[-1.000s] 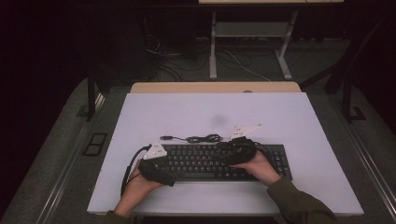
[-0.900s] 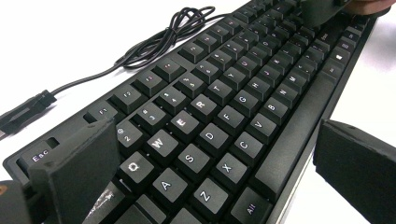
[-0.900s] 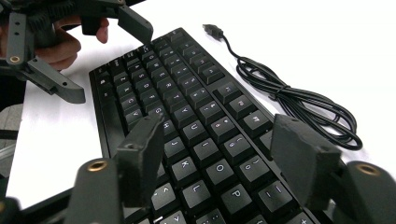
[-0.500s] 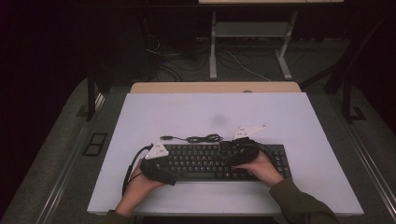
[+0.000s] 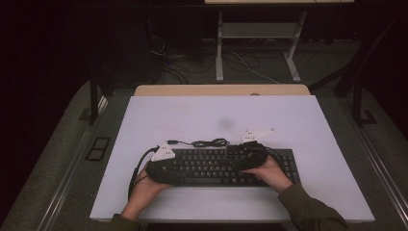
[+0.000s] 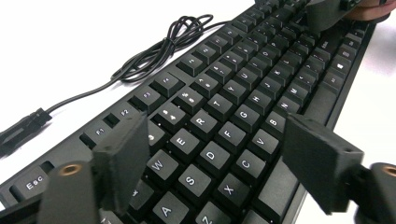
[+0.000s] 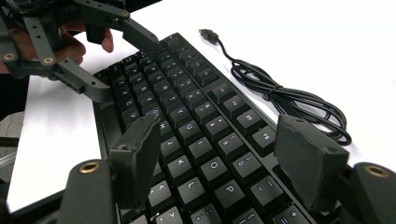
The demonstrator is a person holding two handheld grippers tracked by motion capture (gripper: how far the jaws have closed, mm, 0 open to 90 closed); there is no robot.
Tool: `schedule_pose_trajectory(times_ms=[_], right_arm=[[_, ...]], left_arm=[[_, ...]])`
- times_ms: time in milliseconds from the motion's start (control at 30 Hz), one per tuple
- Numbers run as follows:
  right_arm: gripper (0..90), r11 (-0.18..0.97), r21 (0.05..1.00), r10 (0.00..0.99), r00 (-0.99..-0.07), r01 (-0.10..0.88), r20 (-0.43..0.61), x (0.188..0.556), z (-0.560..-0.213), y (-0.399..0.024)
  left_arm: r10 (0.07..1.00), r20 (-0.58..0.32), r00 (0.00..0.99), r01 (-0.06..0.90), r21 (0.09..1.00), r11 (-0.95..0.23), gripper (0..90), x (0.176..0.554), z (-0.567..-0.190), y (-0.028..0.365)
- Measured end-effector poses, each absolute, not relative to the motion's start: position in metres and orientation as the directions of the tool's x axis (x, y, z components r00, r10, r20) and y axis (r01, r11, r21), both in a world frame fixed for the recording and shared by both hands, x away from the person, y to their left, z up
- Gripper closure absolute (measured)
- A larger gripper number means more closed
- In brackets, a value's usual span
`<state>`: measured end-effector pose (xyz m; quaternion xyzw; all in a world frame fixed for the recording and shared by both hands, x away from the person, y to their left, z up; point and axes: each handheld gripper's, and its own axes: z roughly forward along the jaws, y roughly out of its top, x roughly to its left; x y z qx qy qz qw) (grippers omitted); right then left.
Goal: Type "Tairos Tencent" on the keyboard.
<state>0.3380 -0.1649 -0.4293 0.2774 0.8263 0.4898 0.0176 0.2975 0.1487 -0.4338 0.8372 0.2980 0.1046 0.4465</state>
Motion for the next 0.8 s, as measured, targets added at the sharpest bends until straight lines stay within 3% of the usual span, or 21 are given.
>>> schedule_pose_trajectory(times_ms=[367,800], right_arm=[[31.3,0.364,0.818,0.478,-0.843,0.444,0.245,0.338,-0.430,-0.165],[31.3,0.368,0.815,0.481,-0.842,0.447,0.245,0.338,-0.430,-0.165]], left_arm=[[0.604,-0.088,0.792,0.404,0.817,-0.411,38.0,0.305,-0.431,0.145],[0.581,-0.102,0.808,0.413,0.802,-0.432,74.1,0.313,-0.433,0.137]])
